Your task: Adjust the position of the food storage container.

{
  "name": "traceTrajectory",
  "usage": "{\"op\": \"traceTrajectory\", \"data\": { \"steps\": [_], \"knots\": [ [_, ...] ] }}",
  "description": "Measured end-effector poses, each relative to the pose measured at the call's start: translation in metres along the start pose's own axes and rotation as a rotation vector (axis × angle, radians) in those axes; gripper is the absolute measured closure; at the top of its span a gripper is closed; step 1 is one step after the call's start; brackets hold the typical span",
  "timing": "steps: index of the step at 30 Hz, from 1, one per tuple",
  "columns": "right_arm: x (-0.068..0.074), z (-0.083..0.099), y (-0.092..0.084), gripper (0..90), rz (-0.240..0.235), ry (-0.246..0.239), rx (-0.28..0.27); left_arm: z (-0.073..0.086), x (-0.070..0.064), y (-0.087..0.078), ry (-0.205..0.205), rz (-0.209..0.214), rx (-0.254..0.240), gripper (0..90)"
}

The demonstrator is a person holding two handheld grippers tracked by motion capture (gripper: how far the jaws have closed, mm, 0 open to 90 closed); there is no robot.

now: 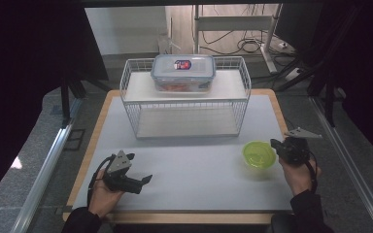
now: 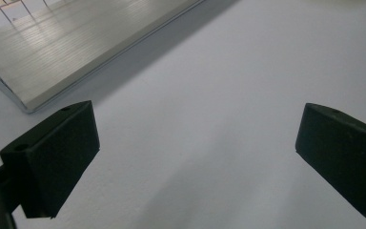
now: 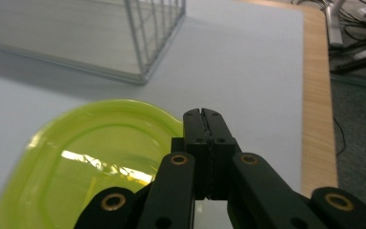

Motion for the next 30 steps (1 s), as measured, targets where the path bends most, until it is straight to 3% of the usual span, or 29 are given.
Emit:
{"op": "traceTrajectory", "data": {
  "steps": [4,8,15,30],
  "knots": [
    [-0.011,0.006,0.005,89.9,0.031,0.023,0.038,0.0,0.0,0.001,0.0,0.001,0.008,0.9],
    [-0.017,0.012,0.01,89.9,0.023,0.042,0.07,0.0,0.0,0.001,-0.001,0.002,0.008,0.9],
    [-0.013,0.017,0.017,89.9,0.023,0.011,0.121,0.0,0.0,0.001,0.004,0.011,0.007,1.0],
    [-0.011,0.028,0.028,89.9,-0.071,0.022,0.175,0.0,-0.003,0.003,0.024,0.018,0.016,1.0]
  ]
}}
Point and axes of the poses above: each handheld gripper's, and its own axes: y roughly forward along the jaws, z roughly out of its underside, x roughly to its left, the point moved 1 cm from there along y, roughly forward along the jaws, and after that the axes turned 11 degrees about x, right-handed, at the moved point
